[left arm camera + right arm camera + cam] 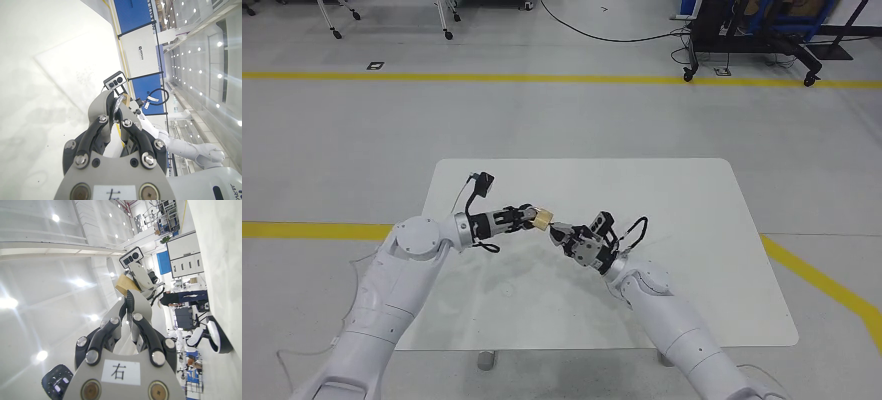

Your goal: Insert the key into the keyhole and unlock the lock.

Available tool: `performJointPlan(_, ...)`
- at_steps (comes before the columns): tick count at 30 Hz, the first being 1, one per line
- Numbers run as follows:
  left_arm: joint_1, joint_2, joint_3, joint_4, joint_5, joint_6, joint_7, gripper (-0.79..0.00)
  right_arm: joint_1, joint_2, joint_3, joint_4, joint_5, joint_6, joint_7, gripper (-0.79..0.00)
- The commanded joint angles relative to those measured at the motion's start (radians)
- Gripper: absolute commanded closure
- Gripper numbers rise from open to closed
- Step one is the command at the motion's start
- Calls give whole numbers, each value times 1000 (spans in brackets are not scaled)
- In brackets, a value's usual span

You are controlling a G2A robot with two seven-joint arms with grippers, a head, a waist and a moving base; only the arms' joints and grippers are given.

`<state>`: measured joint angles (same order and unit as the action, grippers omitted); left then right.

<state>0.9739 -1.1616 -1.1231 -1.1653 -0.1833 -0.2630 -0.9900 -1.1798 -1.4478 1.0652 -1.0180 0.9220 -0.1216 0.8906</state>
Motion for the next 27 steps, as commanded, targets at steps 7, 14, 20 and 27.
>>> performJointPlan(7,23,6,-4,-36,62,-62,53,0,17,-9,20,50,203,183,108,0)
performJointPlan(14,44,10,-11,-64,99,-82,104,0,33,-12,20,86,243,249,147,0)
performJointPlan(20,46,9,-16,-58,81,-28,129,0,41,-5,20,74,140,159,136,-785)
performJointPlan(27,31,8,-13,-40,65,28,125,0,16,32,84,-40,-119,-66,70,-785)
